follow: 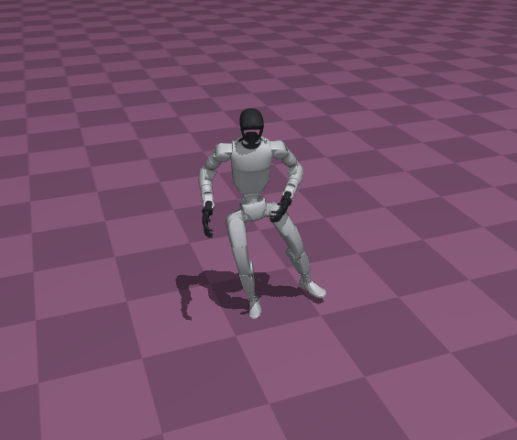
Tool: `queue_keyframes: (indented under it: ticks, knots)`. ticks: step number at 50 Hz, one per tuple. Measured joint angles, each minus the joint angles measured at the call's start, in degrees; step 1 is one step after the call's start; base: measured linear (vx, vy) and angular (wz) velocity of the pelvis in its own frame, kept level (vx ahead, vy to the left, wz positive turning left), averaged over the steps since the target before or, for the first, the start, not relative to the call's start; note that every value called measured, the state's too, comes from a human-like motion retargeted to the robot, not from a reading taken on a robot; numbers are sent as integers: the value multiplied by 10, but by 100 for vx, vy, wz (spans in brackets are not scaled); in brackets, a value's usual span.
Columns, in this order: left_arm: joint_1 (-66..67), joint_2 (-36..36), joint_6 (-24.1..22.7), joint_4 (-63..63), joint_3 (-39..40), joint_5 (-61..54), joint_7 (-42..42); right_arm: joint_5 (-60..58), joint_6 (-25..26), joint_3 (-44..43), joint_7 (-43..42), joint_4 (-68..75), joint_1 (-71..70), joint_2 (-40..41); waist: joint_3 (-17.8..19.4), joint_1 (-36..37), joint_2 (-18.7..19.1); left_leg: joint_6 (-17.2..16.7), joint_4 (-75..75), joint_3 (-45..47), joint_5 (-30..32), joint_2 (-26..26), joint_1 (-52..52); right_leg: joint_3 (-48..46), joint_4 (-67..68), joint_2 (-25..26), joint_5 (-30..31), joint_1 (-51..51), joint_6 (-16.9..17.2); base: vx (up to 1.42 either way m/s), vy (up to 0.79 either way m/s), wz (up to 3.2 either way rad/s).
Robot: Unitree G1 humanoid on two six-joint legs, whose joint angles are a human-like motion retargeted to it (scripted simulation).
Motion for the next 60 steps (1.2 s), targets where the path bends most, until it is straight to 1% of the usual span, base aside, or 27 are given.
queue_keyframes:
  ticks: [3, 5, 7, 10, 13, 15, 17, 18, 20, 22, 23, 25, 27, 28, 30, 33, 35, 37, 39, 42, 45, 48, 50, 53, 56, 58, 60]
  knots:
    - [70, 9, 11, -27, 32, -59, -38, -12, 14, 19, 37, -2, -67, -41, 10, 59, -2, -33, -63, -4, 91, 0, -45, 44, -66, 37, 5, 85, -13, 76, -16, -124]
    - [101, 7, 23, -39, 53, -91, -52, -24, 27, 26, 61, 0, -125, -80, 24, 106, 5, -53, -88, 39, 112, -2, -69, 77, -101, 50, 3, 138, -21, 73, -7, -132]
    - [120, 7, 33, -51, 71, -114, -41, -40, 37, 36, 69, -7, -195, -141, 39, 167, 28, -59, -96, 119, 113, 0, -92, 114, -119, 60, -5, 177, -29, 70, 1, -149]
    - [151, 23, 36, -83, 112, -134, 9, -65, 47, 65, 57, -32, -320, -254, 44, 281, 75, -37, -83, 267, 115, 4, -136, 174, -120, 72, -23, 202, -41, 68, 9, -173]
    - [213, 54, 20, -121, 178, -153, 47, -72, 47, 121, 30, -54, -455, -330, 18, 408, 86, -12, -72, 383, 123, -25, -189, 230, -101, 66, -17, 187, -28, 74, 16, -188]
    - [263, 61, 7, -123, 221, -173, 44, -64, 42, 163, 13, -71, -525, -338, 0, 473, 75, -10, -72, 397, 134, -70, -214, 263, -99, 52, 17, 188, -7, 86, 25, -154]
    - [300, 49, 4, -94, 245, -183, 23, -49, 33, 190, 13, -103, -553, -316, -12, 507, 75, -11, -69, 345, 137, -122, -215, 301, -114, 41, 83, 219, 12, 97, 32, -98]
    - [310, 38, 7, -72, 249, -180, 11, -41, 28, 198, 19, -124, -553, -299, -16, 516, 83, -7, -65, 305, 131, -144, -205, 325, -123, 40, 121, 243, 20, 102, 35, -59]
    - [313, 15, 21, -19, 248, -158, -5, -26, 23, 203, 41, -170, -536, -259, -19, 519, 114, 24, -52, 237, 93, -167, -165, 371, -119, 49, 195, 291, 38, 104, 35, -19]
    - [288, -2, 44, 37, 226, -122, 0, -16, 25, 206, 69, -204, -502, -214, -12, 506, 145, 86, -17, 207, 23, -158, -116, 353, -36, 61, 229, 297, 57, 100, 33, 28]
    - [267, -8, 55, 65, 205, -103, 9, -14, 28, 210, 80, -213, -483, -192, -6, 495, 155, 114, 11, 199, -15, -148, -98, 305, 38, 55, 226, 276, 57, 93, 32, 55]
    - [211, -17, 67, 118, 148, -76, 38, -27, 38, 224, 92, -211, -439, -154, 7, 466, 159, 146, 88, 184, -80, -137, -91, 161, 203, -16, 178, 199, 16, 84, 34, 88]
    - [156, -20, 61, 143, 90, -56, 67, -67, 48, 233, 90, -181, -383, -126, 14, 418, 159, 137, 159, 156, -117, -136, -104, 39, 311, -114, 107, 133, -48, 78, 33, 159]
    - [130, -18, 49, 147, 67, -38, 78, -93, 51, 231, 87, -161, -355, -114, 12, 390, 153, 141, 201, 141, -134, -136, -122, 3, 357, -154, 81, 91, -55, 76, 30, 211]
    - [108, -26, 35, 128, 46, 1, 92, -170, 53, 207, 91, -121, -283, -111, 10, 323, 177, 88, 183, 83, -132, -160, -106, -17, 333, -157, 27, 62, -102, 72, 31, 250]
    - [123, -27, 8, 72, 66, 64, 84, -232, 44, 130, 81, -77, -148, -108, 3, 226, 196, 61, 136, -2, -133, -204, -64, 51, 210, -111, 16, 9, -69, 74, 20, 258]
    - [142, -24, -3, 44, 84, 84, 73, -222, 42, 63, 54, -47, -45, -85, -8, 168, 198, 55, 100, -60, -131, -235, -32, 103, 77, -88, 50, -7, -33, 77, 10, 255]
    - [151, -11, -8, 28, 91, 93, 59, -178, 47, -5, 8, -9, 47, -34, -19, 117, 185, 54, 72, -116, -129, -269, 2, 131, -59, -98, 132, -11, 4, 79, 1, 253]
    - [149, 10, -6, 20, 94, 103, 31, -128, 52, -62, -47, 39, 113, 28, -27, 71, 166, 51, 50, -167, -128, -297, 41, 117, -152, -120, 216, -20, 36, 80, -6, 228]
    - [113, 54, 5, 21, 95, 113, -27, -54, 58, -123, -120, 134, 153, 109, -28, 25, 144, 27, 21, -220, -129, -297, 107, 7, -226, -121, 279, -45, 58, 76, -22, 135]
    - [33, 96, 17, 38, 78, 111, -41, 23, 72, -147, -151, 254, 135, 133, -25, -7, 123, -13, 4, -242, -131, -284, 155, -137, -245, -92, 268, -100, 58, 67, -27, 48]
    - [-79, 124, 18, 53, 30, 107, 9, 73, 98, -135, -110, 353, 110, 101, -28, -59, 97, -31, -2, -272, -130, -299, 185, -286, -245, -89, 240, -136, 58, 68, -8, 88]
    - [-154, 131, 16, 57, -4, 107, 46, 88, 111, -123, -63, 384, 109, 72, -30, -110, 91, -32, 2, -306, -125, -305, 202, -350, -245, -88, 228, -131, 58, 79, 1, 166]
    - [-235, 117, 4, 55, -42, 109, 87, 101, 106, -128, -21, 379, 133, 42, -34, -182, 93, -44, 23, -368, -96, -304, 218, -263, -234, -64, 206, -118, 37, 84, -13, 177]
    - [-273, 86, -10, 48, -64, 113, 101, 132, 90, -153, -17, 371, 153, 42, -36, -215, 84, -64, 75, -422, -24, -322, 229, -150, -229, -59, 202, -91, -8, 89, -18, 99]
    - [-282, 67, -12, 49, -62, 120, 87, 149, 85, -161, -20, 385, 141, 49, -30, -210, 72, -65, 171, -399, 26, -343, 202, -121, -218, -74, 200, -64, -45, 85, -5, -13]
    - [-273, 56, -4, 56, -45, 125, 61, 143, 86, -154, -23, 414, 113, 55, -28, -197, 64, -65, 309, -319, 60, -325, 121, -107, -178, -85, 174, -58, -74, 73, -23, -34]
